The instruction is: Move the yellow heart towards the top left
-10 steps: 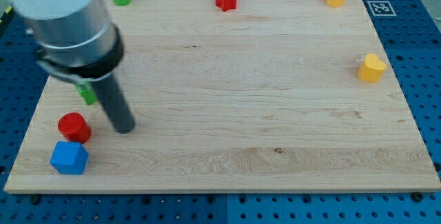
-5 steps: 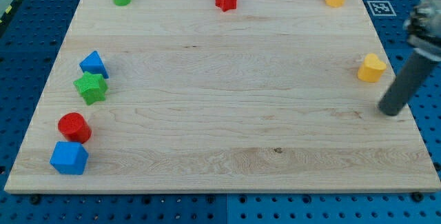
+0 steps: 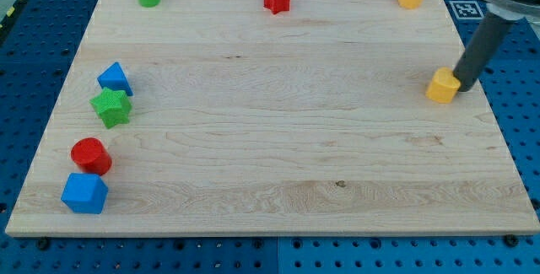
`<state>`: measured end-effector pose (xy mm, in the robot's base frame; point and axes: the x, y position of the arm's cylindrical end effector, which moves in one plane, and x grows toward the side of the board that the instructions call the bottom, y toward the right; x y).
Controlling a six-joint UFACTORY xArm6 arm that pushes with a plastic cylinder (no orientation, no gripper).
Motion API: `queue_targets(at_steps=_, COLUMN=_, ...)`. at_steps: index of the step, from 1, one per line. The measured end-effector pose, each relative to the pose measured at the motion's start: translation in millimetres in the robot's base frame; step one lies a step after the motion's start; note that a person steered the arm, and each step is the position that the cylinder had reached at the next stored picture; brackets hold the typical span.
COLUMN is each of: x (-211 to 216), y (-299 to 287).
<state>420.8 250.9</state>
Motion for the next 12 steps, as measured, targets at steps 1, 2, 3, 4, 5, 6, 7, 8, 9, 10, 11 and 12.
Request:
queue_targets(at_steps=1, x=0.0, y=-35.9)
queue_targets(at_steps=2, x=10.6, y=-53.1)
queue_targets(at_steps=3, x=10.7, y=-69.7)
queue_targets(at_steps=4, x=18.5, y=-79.2)
queue_targets(at_steps=5, x=24.6, y=-79.3)
queue_targets(at_steps=6, x=24.6, y=-83.8)
queue_targets(at_steps=7, x=26.8, y=-100.9)
queue_targets(at_steps=8, x=30.1, y=-116.5)
queue_targets(at_steps=9, x=43.6, y=-127.9)
queue_targets(at_steps=10, x=45.2, y=-141.7)
queue_targets(at_steps=11, x=41.0, y=-165.4)
queue_targets(at_steps=12, x=33.3, y=-192.4)
